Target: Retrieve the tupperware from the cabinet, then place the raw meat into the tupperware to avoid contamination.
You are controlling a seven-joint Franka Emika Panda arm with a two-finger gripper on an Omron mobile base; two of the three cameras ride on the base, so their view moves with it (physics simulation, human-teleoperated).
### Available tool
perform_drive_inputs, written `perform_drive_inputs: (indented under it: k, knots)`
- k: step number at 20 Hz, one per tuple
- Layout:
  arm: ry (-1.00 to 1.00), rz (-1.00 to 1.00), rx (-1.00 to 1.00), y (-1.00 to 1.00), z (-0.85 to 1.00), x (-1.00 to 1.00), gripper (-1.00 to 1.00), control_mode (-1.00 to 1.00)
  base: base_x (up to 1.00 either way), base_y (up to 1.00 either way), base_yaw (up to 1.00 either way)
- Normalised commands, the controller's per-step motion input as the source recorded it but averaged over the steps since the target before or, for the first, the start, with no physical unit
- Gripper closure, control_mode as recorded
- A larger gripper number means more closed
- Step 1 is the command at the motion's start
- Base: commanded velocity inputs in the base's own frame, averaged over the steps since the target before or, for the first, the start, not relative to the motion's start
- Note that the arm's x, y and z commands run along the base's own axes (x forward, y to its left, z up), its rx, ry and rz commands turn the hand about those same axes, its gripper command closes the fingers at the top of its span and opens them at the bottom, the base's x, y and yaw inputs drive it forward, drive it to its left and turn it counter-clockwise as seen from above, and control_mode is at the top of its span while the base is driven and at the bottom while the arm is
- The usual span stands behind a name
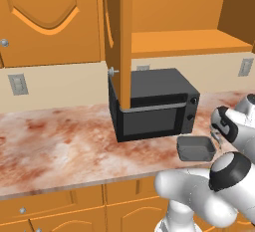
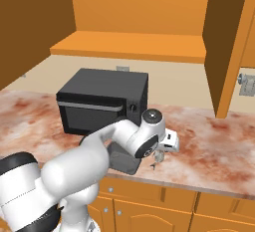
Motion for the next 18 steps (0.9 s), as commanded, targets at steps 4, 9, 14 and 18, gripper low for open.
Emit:
perform_drive_inputs:
  k: [4, 9, 14, 18]
  knots:
    - [0.0, 0.0, 0.0, -0.05, -0.17, 0.02, -1.0, -1.0, 0.0, 0.0, 0.0]
    - [0.0, 0.0, 0.0, -0.01, -0.15, 0.03, -1.0, -1.0, 0.0, 0.0, 0.0]
    - [-0.02, 0.0, 0.0, 0.0, -0.12, 0.11, -1.0, -1.0, 0.0, 0.0, 0.0]
    - [-0.03, 0.0, 0.0, 0.0, -0.11, 0.09, -1.0, -1.0, 0.0, 0.0, 0.0]
